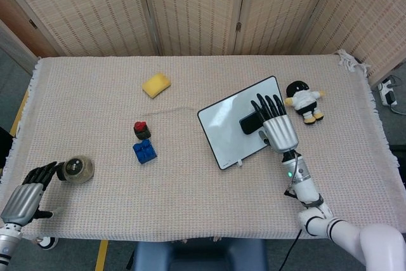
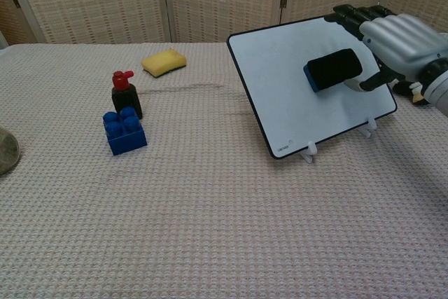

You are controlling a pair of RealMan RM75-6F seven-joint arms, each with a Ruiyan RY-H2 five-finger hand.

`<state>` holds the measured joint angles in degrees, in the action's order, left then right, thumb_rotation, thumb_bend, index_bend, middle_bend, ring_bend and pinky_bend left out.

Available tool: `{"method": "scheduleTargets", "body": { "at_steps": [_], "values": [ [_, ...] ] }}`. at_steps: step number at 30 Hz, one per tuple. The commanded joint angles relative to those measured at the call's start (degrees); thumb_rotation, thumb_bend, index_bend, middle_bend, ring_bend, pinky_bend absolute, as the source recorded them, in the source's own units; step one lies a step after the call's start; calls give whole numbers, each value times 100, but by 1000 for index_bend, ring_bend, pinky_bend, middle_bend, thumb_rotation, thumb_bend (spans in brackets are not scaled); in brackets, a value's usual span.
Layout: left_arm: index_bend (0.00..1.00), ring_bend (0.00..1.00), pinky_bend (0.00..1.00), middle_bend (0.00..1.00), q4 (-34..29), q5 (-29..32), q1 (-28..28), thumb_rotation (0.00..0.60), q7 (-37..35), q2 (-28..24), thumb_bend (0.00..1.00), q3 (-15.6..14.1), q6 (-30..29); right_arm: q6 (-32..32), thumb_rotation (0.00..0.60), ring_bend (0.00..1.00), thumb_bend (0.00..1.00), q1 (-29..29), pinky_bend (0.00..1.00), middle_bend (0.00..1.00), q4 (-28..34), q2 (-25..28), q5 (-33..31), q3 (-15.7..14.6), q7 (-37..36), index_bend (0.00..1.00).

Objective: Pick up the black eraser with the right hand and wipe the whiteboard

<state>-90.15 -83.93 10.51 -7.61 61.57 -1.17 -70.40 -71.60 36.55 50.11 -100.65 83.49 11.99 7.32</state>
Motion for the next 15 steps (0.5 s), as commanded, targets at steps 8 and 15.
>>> {"method": "scheduleTargets", "body": {
  "at_steps": [8, 15],
  "values": [
    [60, 13, 0, 57, 55, -19, -65, 600, 211, 76, 212, 36, -247, -915, 600, 0, 313, -1220, 0, 0, 2710, 1699, -5, -521, 361, 0],
    [47, 14, 0, 57, 353, -313, -243, 600, 551, 389, 215, 114, -968, -1129, 600, 0, 313, -2283, 0, 0, 4998, 3323, -333, -1382, 990, 0]
  ]
}}
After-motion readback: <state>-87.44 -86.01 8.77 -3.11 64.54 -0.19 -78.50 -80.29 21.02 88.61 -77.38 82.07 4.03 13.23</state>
